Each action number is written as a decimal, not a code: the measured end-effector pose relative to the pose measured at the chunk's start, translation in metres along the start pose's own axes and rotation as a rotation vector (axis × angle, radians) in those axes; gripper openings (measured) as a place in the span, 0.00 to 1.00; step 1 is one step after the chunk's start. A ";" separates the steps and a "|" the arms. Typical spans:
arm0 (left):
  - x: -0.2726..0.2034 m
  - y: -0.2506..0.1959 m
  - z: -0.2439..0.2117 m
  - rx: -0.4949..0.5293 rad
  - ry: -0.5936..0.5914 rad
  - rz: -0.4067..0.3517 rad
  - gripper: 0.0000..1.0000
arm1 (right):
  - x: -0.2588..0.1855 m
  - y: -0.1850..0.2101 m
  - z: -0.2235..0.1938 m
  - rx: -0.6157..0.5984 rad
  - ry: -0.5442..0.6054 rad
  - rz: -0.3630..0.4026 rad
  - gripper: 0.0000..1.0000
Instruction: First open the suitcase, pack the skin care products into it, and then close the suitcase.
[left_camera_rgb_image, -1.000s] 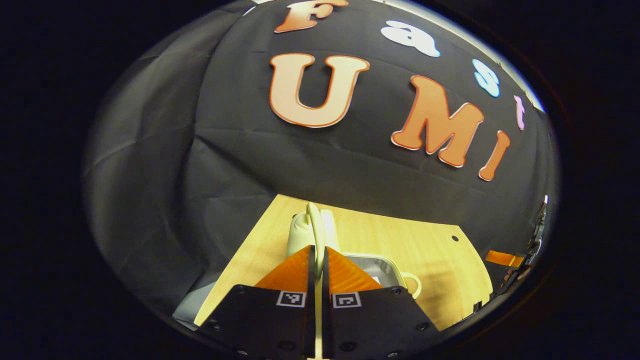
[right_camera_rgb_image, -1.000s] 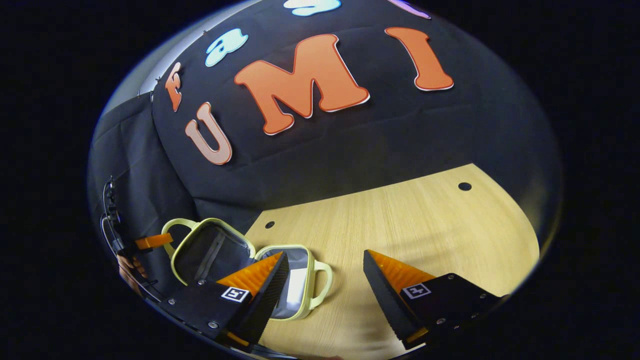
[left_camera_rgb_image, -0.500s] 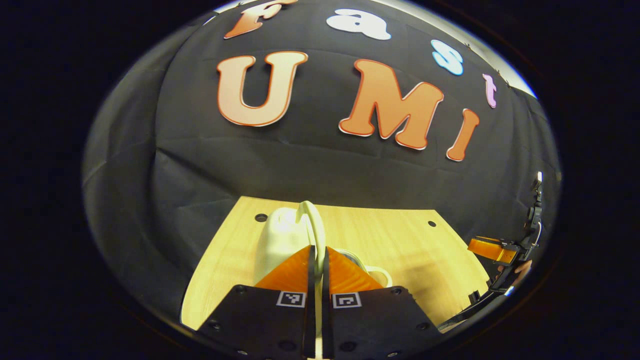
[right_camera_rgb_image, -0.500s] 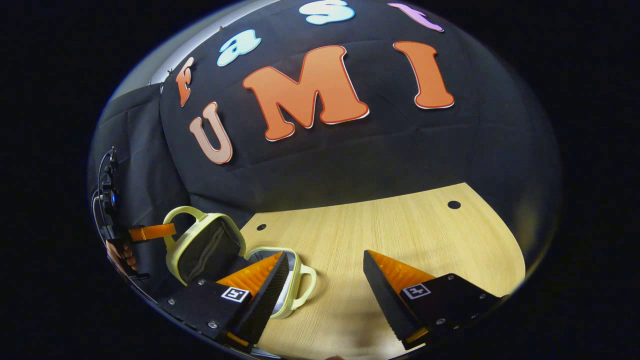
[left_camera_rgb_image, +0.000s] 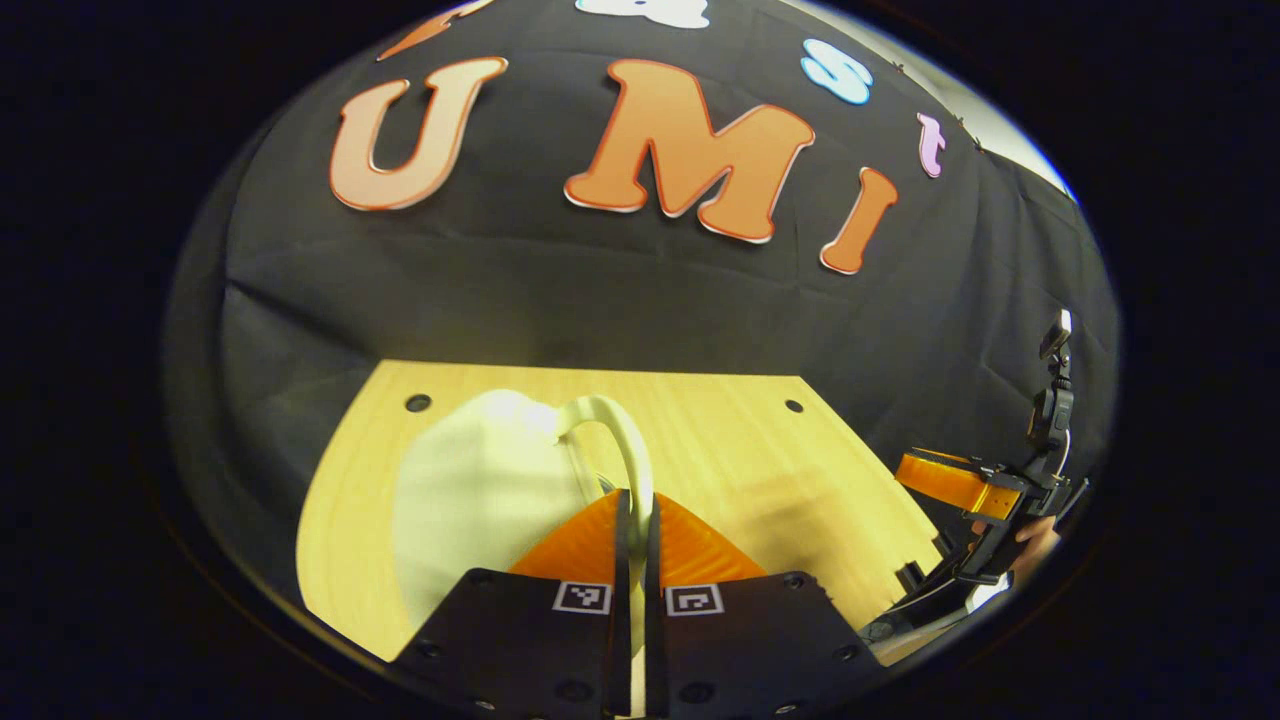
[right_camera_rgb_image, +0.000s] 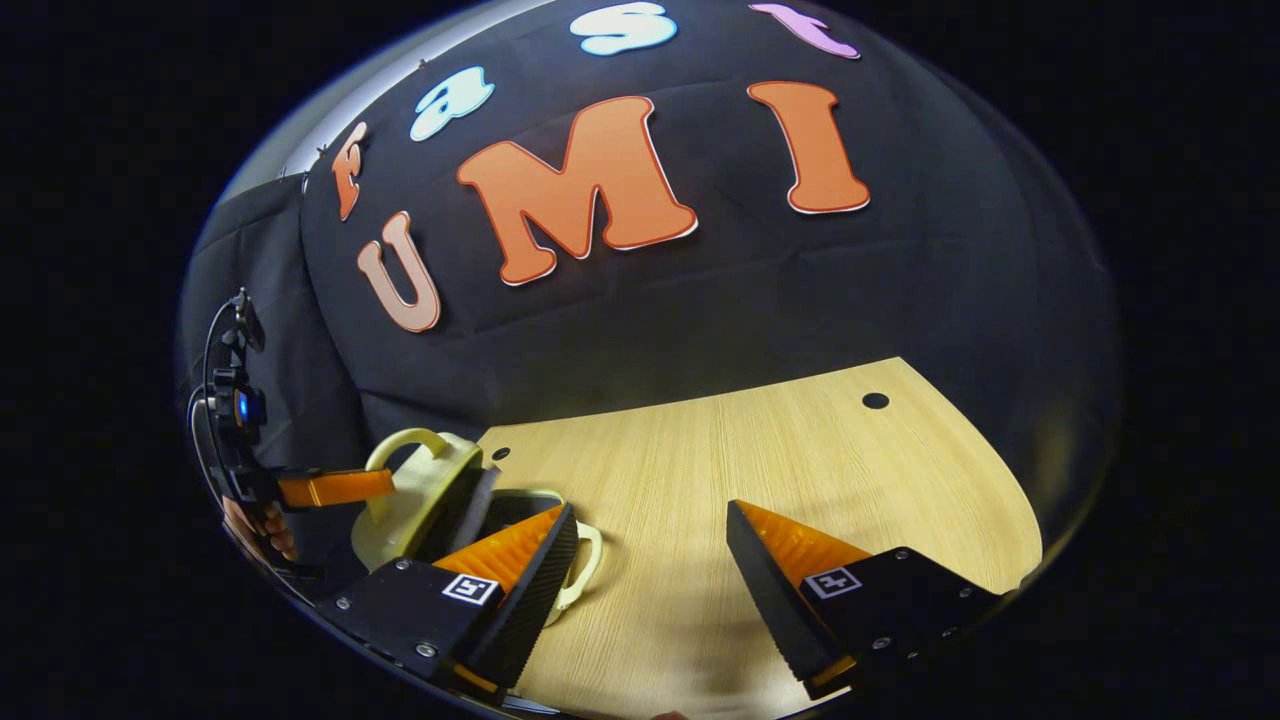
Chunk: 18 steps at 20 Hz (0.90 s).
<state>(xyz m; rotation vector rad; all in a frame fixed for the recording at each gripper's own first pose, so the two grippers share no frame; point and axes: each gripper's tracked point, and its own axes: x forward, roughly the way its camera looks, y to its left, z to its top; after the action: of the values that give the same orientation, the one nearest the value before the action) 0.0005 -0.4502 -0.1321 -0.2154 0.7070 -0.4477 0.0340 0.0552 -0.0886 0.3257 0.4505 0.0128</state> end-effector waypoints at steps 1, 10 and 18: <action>0.011 -0.007 -0.007 0.003 0.017 -0.015 0.06 | -0.002 -0.002 -0.001 -0.002 0.001 -0.006 0.95; 0.071 -0.045 -0.070 0.034 0.189 -0.091 0.06 | -0.006 -0.022 -0.011 0.012 0.017 -0.049 0.95; 0.112 -0.054 -0.118 0.093 0.242 0.004 0.06 | -0.002 -0.024 -0.015 -0.009 0.027 -0.055 0.95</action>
<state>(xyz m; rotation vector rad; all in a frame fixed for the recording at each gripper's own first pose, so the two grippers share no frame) -0.0210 -0.5551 -0.2664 -0.0721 0.9204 -0.5072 0.0247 0.0371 -0.1083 0.3048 0.4858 -0.0343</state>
